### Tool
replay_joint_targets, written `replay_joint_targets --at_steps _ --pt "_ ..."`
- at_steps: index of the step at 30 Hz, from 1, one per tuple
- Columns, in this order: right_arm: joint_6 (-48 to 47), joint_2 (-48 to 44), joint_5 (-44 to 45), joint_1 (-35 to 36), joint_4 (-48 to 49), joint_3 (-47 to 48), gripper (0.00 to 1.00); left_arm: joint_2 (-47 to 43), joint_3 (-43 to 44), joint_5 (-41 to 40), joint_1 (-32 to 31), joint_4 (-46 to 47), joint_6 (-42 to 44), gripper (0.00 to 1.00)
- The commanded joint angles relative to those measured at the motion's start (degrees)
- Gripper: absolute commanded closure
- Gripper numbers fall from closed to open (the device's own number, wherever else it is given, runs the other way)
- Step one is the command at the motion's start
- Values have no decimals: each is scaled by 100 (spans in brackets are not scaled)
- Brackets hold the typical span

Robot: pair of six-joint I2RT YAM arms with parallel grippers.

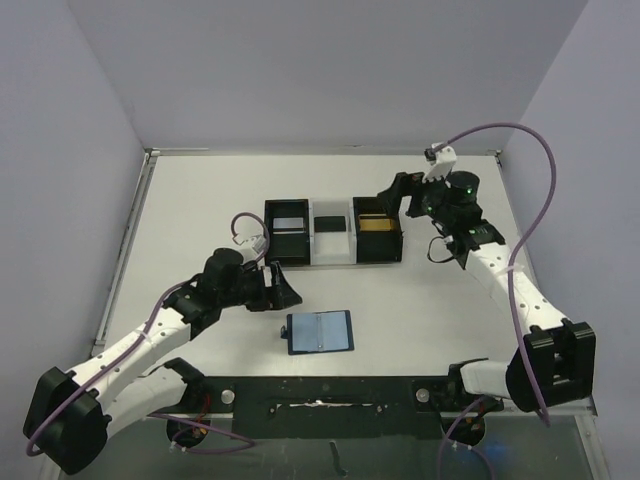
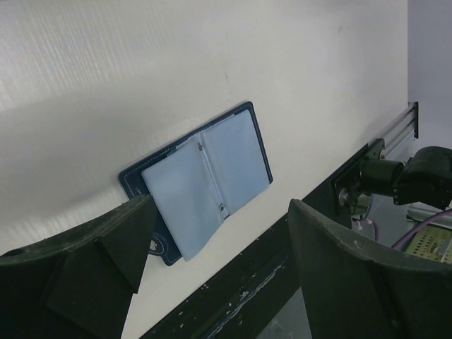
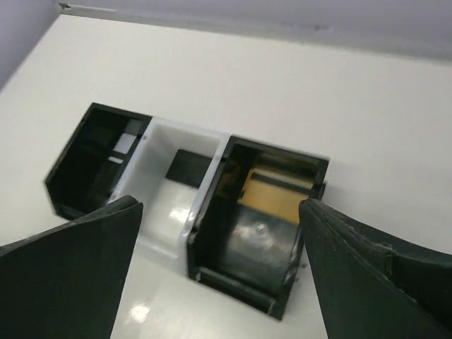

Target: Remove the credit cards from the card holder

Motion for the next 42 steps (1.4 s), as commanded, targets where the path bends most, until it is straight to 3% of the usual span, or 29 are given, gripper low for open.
replay_joint_targets --at_steps 1,10,15,29,42 --pt "2764 -289 -915 -93 -588 -794 5 155 310 286 -190 -12 -270 25" --pt "4602 -1058 739 1992 -503 -2631 27 634 391 -238 -1106 -105 -734 26" --pt "5179 -1036 616 2545 158 -3318 36 1037 344 -252 -1278 289 -942 31" --pt "5295 -320 431 2988 396 -3203 51 1553 310 -868 -1372 22 -841 32" --pt "5328 250 200 3079 529 -3117 69 1838 -176 -710 -1415 402 -827 45"
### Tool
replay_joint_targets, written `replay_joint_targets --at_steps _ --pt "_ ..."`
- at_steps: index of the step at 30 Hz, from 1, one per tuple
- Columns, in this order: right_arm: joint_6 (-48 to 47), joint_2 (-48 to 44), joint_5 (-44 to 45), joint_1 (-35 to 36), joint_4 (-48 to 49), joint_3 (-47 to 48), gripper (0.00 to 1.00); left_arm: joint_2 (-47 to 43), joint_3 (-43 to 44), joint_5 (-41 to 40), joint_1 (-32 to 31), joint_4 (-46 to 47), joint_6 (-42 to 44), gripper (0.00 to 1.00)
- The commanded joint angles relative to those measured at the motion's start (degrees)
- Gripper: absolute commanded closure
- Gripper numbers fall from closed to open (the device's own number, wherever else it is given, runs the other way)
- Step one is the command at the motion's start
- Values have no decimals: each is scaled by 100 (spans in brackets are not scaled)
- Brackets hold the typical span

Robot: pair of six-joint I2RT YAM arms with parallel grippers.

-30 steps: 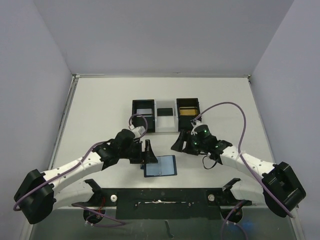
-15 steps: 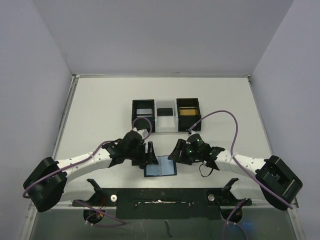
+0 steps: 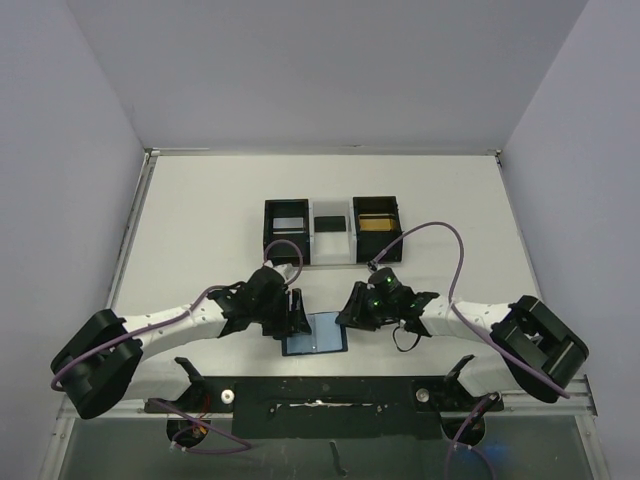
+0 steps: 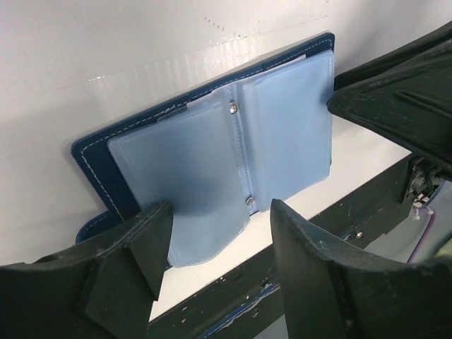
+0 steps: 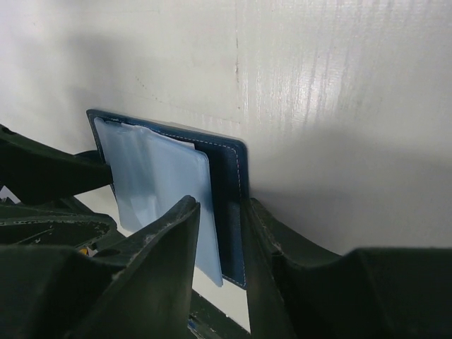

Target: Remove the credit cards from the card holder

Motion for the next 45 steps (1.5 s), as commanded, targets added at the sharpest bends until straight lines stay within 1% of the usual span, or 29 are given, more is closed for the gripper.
replay_joint_targets --at_steps 1,2,5,8,11,15,20,25,26,31,33,38,41,45 --pt "17 52 32 95 -12 295 66 51 -104 12 -58 298 41 45" --pt "-8 2 178 101 -209 359 62 13 -106 -11 -58 274 41 45" --pt "-158 -188 539 106 -852 654 57 -110 -57 -91 -60 158 73 45" --pt "-288 -420 724 109 -1176 802 55 -334 47 -306 -53 -20 94 42" --pt "-353 -458 544 108 -976 775 56 -676 37 -563 -54 -97 61 40" --pt "-255 -261 199 227 -504 717 58 -994 -25 -690 -37 -106 0 38" --pt "-138 59 126 341 -307 691 60 -754 -155 -581 -41 -123 -29 38" --pt "-55 167 330 400 -538 712 61 -469 -230 -430 -57 -94 3 39" --pt "-71 159 351 412 -580 721 60 -444 -247 -411 -57 -73 10 39" --pt "-97 56 398 424 -719 779 60 -359 -277 -300 -56 54 24 49" --pt "-90 112 378 439 -719 775 62 -315 -286 -290 -60 64 24 52" --pt "-62 387 92 454 -419 775 68 -253 -289 -130 -61 233 19 62" --pt "-84 425 -86 457 -129 832 82 -224 -278 -82 -61 280 32 69" --pt "-140 393 -516 453 404 936 99 -236 -302 -73 -61 298 25 76"
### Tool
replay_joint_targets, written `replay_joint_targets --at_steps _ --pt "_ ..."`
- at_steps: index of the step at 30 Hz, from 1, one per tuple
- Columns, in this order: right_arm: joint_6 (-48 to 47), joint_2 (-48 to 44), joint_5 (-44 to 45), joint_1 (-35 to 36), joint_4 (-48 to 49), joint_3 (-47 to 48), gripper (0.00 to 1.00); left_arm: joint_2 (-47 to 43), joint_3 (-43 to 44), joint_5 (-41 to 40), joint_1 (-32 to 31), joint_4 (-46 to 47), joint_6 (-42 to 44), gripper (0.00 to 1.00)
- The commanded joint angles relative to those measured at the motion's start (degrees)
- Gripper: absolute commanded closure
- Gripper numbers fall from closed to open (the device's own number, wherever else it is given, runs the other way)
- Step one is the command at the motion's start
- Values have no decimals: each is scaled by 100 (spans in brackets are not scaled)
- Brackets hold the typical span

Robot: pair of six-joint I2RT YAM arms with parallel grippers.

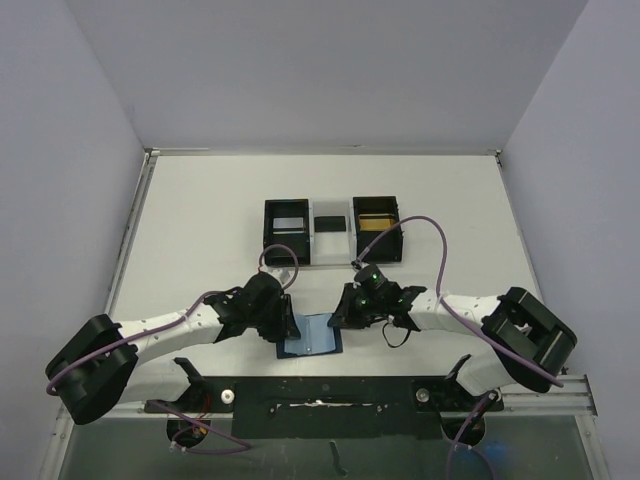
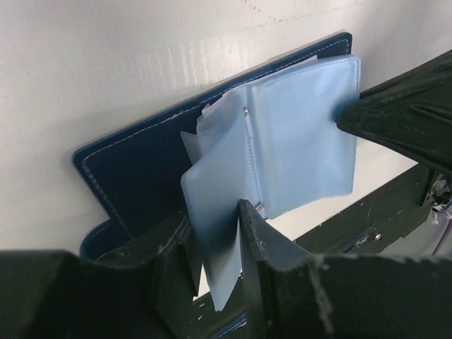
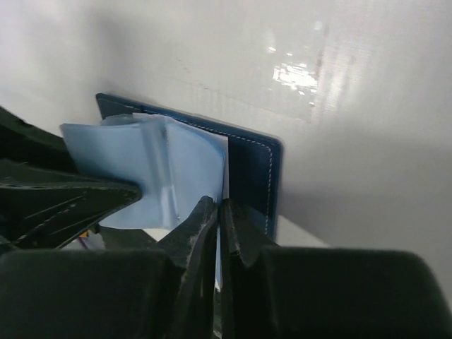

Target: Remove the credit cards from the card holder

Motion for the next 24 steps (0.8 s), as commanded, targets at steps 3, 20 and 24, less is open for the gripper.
replay_joint_targets --at_steps 3,20,24 --pt "-17 58 -827 76 1080 414 100 -61 -53 123 -30 382 -23 80" --pt "-20 1103 -1445 204 1300 777 100 96 -63 181 -39 513 -64 91" --pt "-90 869 -1046 189 912 812 100 12 -51 127 -40 459 -79 93"
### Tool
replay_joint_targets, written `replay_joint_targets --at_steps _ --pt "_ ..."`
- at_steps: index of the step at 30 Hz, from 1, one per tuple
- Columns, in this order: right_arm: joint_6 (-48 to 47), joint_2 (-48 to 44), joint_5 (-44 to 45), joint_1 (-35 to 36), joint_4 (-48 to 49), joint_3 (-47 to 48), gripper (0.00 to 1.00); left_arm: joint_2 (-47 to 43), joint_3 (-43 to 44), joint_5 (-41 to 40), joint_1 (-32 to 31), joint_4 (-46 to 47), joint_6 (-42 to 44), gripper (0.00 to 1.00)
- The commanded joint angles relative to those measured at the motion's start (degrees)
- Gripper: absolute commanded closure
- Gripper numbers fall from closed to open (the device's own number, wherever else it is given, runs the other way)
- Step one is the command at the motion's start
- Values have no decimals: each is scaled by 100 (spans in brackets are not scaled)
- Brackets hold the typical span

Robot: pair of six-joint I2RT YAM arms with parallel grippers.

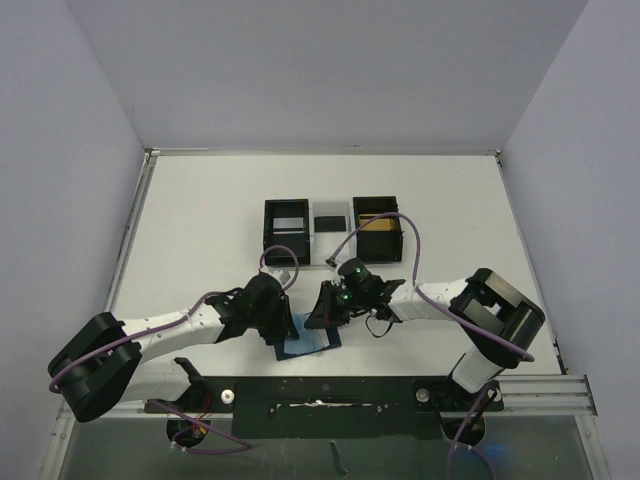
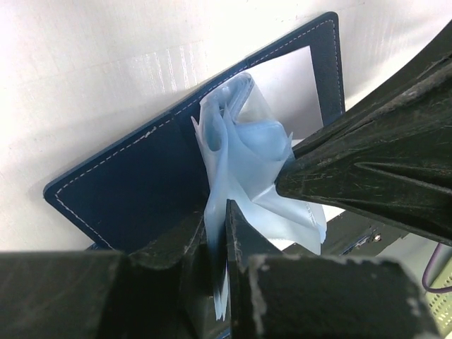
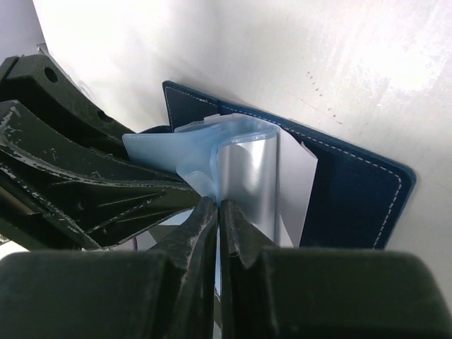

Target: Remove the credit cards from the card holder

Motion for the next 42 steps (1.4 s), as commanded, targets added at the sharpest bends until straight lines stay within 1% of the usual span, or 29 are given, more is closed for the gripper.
replay_joint_targets --at_steps 1,3,4,6,8,9,10,11,12,14,17,19,20,23,25,27,29,32,36,38,40,42 --pt "-116 -310 528 33 -470 229 100 -115 43 37 -37 237 -34 90" --pt "-259 -456 1041 35 -1142 379 100 -176 117 -37 -36 112 3 72" --pt "-313 -507 1242 32 -1423 435 100 -207 171 -75 -33 19 26 66" --pt "-369 -591 1581 34 -1832 484 99 -257 319 -133 -37 -204 112 61" --pt "-367 -668 1740 36 -2010 460 96 -264 458 -168 -33 -393 205 59" --pt "-369 -684 1750 36 -2018 434 95 -258 518 -165 -37 -453 261 60" --pt "-357 -706 1744 31 -2000 408 93 -235 566 -133 -33 -492 305 64" --pt "-341 -720 1723 40 -1956 381 93 -211 611 -111 -35 -531 341 69" --pt "-314 -735 1710 42 -1917 355 93 -185 673 -107 -36 -587 370 76" --pt "-284 -748 1703 43 -1882 312 92 -149 739 -174 -33 -708 401 87" --pt "-281 -777 1713 43 -1874 302 93 -91 775 -355 -61 -834 429 99" --pt "-281 -804 1669 43 -1828 295 92 -21 775 -394 -76 -835 451 100" --pt "-275 -801 1624 43 -1775 283 90 21 775 -386 -81 -814 457 100" --pt "-187 -790 1409 36 -1480 171 75 103 711 -288 -99 -609 398 100" --pt "-79 -775 1334 31 -1305 54 70 121 591 -241 -103 -426 297 100" --pt "-25 -731 1334 36 -1300 7 67 135 507 -264 -110 -343 230 100" --pt "-9 -681 1317 34 -1310 -8 66 160 450 -350 -122 -347 213 100" --pt "33 -622 984 39 -905 -112 67 223 403 -402 -149 -373 230 100" --pt "195 -504 364 38 122 -244 79 246 303 -362 -182 -184 130 100" --pt "329 -466 147 36 620 -294 87 243 240 -310 -198 -45 59 100" --pt "388 -466 91 40 812 -272 93 245 209 -297 -215 22 21 100" --pt "434 -464 37 33 913 -269 94 235 204 -309 -230 24 11 100"
